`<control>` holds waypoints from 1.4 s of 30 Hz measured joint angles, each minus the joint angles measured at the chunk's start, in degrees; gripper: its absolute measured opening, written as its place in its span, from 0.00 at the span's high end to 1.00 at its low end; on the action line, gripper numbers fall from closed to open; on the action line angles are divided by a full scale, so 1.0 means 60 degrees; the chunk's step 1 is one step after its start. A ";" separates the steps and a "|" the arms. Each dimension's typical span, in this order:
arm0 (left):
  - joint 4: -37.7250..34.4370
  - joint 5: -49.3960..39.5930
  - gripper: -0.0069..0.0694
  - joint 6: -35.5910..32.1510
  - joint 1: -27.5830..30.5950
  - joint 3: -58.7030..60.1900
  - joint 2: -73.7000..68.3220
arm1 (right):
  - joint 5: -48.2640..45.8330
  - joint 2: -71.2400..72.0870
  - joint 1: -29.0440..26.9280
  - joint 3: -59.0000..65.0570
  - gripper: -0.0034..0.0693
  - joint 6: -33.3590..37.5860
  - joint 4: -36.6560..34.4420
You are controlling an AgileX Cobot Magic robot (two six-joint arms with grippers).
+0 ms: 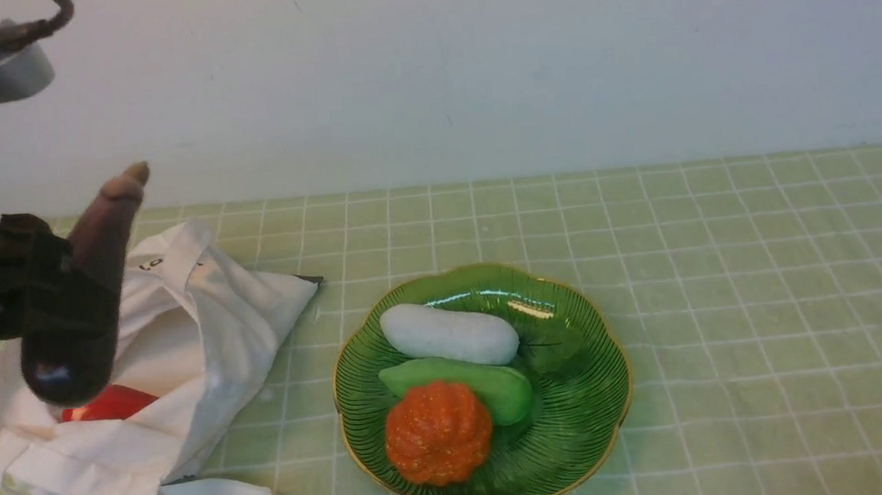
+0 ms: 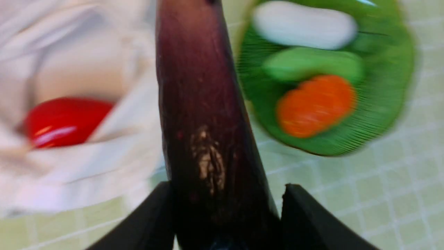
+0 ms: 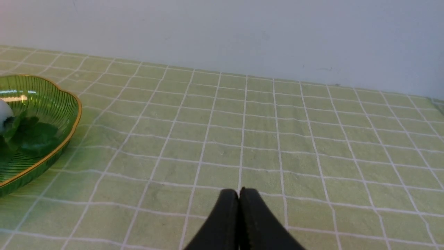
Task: Take vegetables from bag on green coffee tablecloth place on plate.
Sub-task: 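Take the eggplant out of the bag and place it in the plate with the left gripper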
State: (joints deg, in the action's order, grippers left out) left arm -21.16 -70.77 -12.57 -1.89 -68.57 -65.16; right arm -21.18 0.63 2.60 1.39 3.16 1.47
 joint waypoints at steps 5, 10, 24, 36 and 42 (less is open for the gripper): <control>-0.0180 0.0398 0.45 0.0203 -0.2217 0.0000 -0.0543 | 0.0000 0.0000 0.0000 0.0000 0.97 0.0000 0.0000; -0.0189 0.1566 0.45 0.0230 -0.4594 0.0000 -0.2281 | 0.0000 0.0000 0.0000 0.0000 0.97 0.0000 0.0000; 0.0295 0.4337 0.45 -0.0991 -0.6571 -0.0800 -0.6771 | 0.0000 0.0000 0.0000 0.0000 0.97 0.0000 0.0000; 0.1351 0.5307 0.39 -0.0665 -0.6571 -0.1168 -0.7171 | 0.0000 0.0000 0.0000 0.0000 0.97 0.0000 0.0000; 0.2016 0.4438 0.12 0.0150 -0.6571 -0.1695 -0.7180 | 0.0000 0.0000 0.0000 0.0000 0.97 0.0000 0.0000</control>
State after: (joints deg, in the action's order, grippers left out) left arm -9.06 -44.15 -11.67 -41.31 -78.74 -108.25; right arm -21.18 0.63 2.60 1.39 3.16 1.47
